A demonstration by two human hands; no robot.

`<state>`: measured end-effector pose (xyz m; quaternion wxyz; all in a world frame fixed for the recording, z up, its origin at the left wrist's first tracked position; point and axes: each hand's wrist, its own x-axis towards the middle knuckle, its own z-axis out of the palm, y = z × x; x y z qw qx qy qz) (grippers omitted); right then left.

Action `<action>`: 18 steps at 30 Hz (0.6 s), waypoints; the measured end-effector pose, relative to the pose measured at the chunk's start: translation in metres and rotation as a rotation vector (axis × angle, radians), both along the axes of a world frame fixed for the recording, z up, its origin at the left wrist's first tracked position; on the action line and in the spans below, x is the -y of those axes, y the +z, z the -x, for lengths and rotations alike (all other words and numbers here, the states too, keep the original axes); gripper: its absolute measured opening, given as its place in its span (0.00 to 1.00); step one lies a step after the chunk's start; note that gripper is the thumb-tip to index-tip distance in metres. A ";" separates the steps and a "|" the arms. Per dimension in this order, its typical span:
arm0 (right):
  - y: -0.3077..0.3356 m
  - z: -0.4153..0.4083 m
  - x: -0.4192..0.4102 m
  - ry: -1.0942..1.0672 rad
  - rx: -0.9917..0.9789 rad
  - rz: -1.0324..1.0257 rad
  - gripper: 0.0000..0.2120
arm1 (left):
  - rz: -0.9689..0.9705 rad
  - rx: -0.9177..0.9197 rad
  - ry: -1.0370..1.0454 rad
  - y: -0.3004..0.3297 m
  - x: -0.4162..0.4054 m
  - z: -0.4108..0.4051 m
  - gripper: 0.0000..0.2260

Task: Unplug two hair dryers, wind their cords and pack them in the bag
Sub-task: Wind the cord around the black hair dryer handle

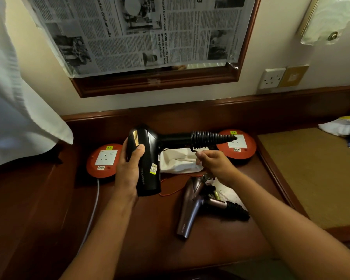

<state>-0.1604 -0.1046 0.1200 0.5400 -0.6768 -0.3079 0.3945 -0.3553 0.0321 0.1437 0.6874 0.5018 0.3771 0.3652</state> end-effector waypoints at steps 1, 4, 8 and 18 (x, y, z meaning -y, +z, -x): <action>0.002 -0.007 0.001 0.012 0.014 0.016 0.16 | 0.002 -0.003 -0.009 0.000 0.000 0.000 0.26; 0.011 -0.026 0.005 0.118 0.271 0.193 0.07 | -0.007 -0.008 -0.055 -0.003 0.001 0.001 0.23; 0.024 -0.050 0.007 0.122 0.466 0.224 0.13 | -0.018 -0.013 -0.091 0.002 0.005 0.000 0.18; 0.075 -0.055 -0.021 0.241 0.858 0.271 0.06 | -0.138 -0.084 -0.185 0.002 0.002 0.001 0.22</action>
